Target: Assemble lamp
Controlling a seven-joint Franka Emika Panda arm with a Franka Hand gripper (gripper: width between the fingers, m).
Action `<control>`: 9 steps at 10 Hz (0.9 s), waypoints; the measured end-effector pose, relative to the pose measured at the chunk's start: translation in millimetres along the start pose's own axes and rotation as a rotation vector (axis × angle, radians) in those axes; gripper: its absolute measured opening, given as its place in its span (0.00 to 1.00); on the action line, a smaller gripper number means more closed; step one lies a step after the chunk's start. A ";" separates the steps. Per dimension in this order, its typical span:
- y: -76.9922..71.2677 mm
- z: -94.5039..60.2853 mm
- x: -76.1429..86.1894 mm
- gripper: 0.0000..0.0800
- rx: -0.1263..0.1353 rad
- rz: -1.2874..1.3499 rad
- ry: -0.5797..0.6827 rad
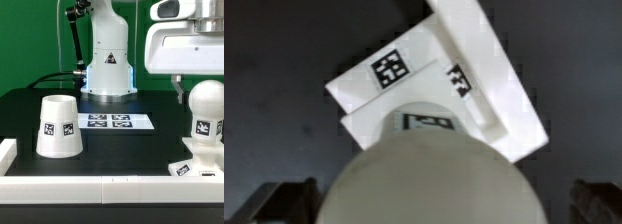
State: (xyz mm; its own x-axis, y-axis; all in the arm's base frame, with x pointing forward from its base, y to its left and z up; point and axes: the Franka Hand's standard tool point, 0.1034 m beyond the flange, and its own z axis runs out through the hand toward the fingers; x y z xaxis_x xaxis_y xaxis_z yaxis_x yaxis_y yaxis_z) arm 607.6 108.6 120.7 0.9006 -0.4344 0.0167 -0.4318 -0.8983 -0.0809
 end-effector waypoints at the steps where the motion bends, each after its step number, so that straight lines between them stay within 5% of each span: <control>1: 0.5 0.1 0.2 0.87 -0.002 -0.084 0.001; 9: 4.4 1.1 4.6 0.87 -0.044 -0.937 -0.008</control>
Offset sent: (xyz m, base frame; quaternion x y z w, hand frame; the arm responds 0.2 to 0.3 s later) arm 0.0049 0.0045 0.0021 -0.0116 0.0215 -0.2483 0.9684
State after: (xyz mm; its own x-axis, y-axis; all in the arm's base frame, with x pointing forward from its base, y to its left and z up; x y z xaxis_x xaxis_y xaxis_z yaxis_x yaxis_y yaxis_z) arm 609.9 102.8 119.3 0.8823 0.4681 0.0489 0.4686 -0.8834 -0.0002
